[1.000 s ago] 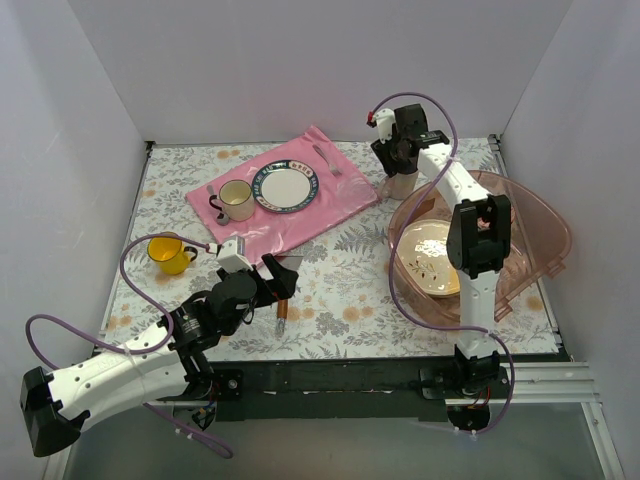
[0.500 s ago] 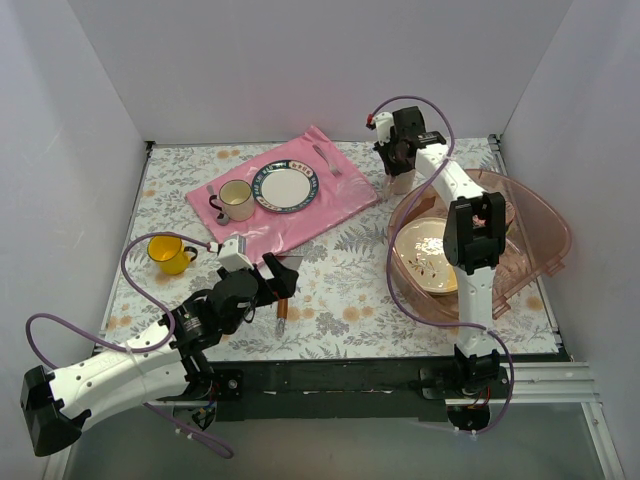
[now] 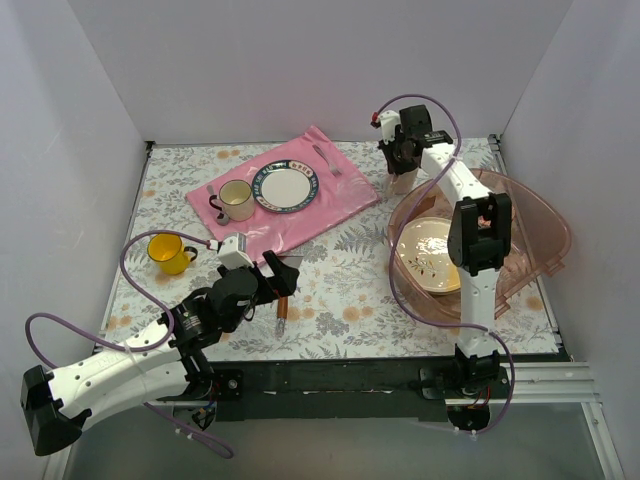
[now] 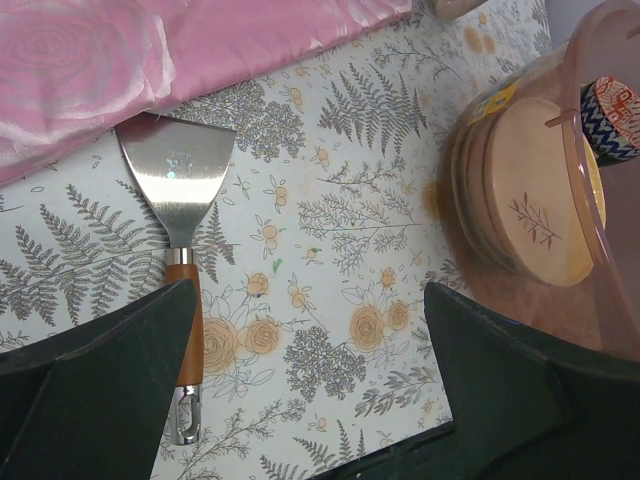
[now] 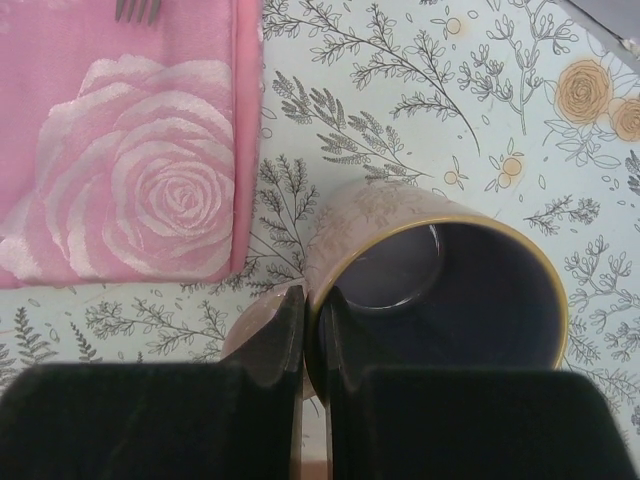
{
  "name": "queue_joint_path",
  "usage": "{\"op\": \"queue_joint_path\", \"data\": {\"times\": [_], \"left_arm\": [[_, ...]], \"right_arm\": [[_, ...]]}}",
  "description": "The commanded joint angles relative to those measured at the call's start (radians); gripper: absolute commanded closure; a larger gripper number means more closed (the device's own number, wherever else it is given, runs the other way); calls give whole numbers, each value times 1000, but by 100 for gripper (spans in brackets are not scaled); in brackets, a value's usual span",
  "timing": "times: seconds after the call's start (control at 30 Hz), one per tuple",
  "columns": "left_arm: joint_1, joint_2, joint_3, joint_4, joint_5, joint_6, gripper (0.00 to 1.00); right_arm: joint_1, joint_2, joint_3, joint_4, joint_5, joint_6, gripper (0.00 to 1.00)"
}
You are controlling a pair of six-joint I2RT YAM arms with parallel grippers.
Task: Place the mixed dishes into the plastic bin
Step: Pick up the cup at the center of the board, then place the cup in the plastic bin.
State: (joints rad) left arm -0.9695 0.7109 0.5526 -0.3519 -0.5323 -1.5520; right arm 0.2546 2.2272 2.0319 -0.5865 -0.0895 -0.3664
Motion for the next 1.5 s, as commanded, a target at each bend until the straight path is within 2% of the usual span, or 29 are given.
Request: {"op": "queue_joint_path", "data": {"times": [0.0, 0.37, 0.77, 1.13, 1.47], "left_arm": [[6, -19, 33, -16, 2, 6, 2], [6, -47, 27, -19, 5, 0, 2], [6, -79, 21, -27, 9, -11, 2], [6, -82, 21, -16, 25, -13, 2], [6, -90, 18, -12, 34, -14, 2]], "right_arm": [[-3, -218, -33, 165, -13, -17, 99], [-2, -406, -119, 205, -185, 47, 99], [-2, -672, -366, 180, -458, -14, 99], [-5, -906, -549, 117, -440, -118, 99], [-141, -1018, -581, 30, -450, -138, 99]]}}
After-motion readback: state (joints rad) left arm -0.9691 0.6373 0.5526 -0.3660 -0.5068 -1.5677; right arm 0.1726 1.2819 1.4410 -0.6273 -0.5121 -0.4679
